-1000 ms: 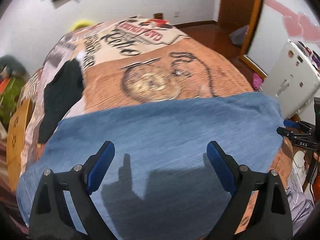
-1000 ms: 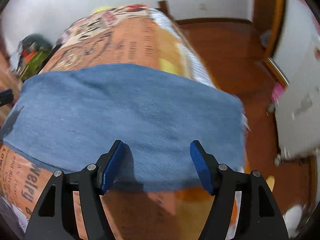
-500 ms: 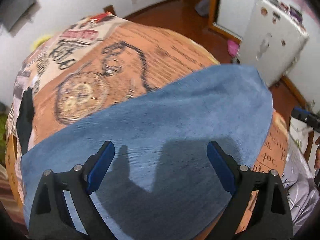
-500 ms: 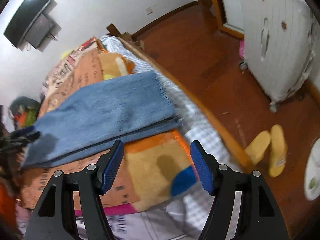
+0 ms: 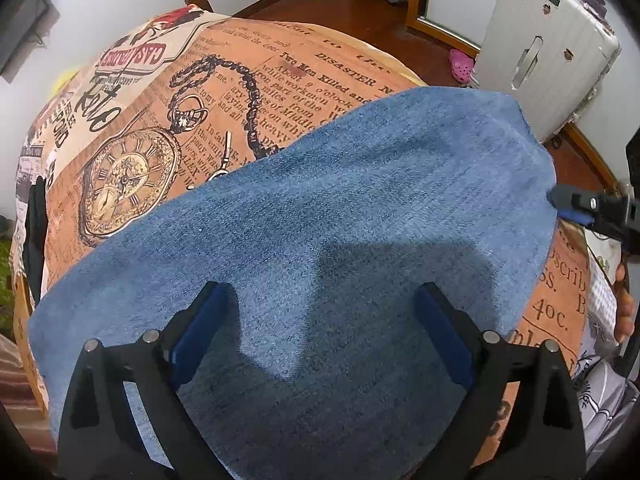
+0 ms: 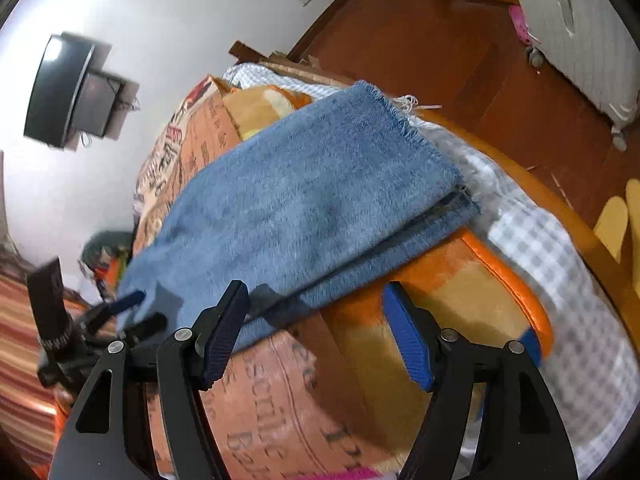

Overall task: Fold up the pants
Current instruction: 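Grasp the frayed jeans hem with the right tool and lift it up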

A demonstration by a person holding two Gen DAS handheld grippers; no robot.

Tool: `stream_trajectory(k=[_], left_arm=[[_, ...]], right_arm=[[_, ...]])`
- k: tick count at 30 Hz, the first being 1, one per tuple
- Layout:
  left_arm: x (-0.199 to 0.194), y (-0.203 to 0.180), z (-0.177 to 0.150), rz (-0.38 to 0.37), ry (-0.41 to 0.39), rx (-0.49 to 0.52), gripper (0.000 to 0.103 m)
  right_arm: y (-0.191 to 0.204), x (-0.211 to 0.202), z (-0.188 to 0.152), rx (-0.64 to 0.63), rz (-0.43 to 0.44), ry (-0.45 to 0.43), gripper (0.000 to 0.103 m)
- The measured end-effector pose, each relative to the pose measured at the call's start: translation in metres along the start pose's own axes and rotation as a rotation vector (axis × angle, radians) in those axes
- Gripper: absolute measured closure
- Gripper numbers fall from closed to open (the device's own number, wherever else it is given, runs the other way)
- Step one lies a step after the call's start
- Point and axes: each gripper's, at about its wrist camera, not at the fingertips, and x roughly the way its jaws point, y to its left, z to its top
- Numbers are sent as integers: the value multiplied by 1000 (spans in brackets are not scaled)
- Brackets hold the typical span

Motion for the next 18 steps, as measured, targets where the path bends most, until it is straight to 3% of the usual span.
stream_trajectory(k=[5,12,18], left_arm=[[1,0,0,-2,-3,-4,5],[3,1,1,-1,-13,-9,5],[-3,3,-2,-2,-35,-29,5]], right_arm=[[-7,3,8,18,-9,-43,40],[0,-1,20,-15,-33,-120,69],[18,-13,23,-93,-82,-172,85]])
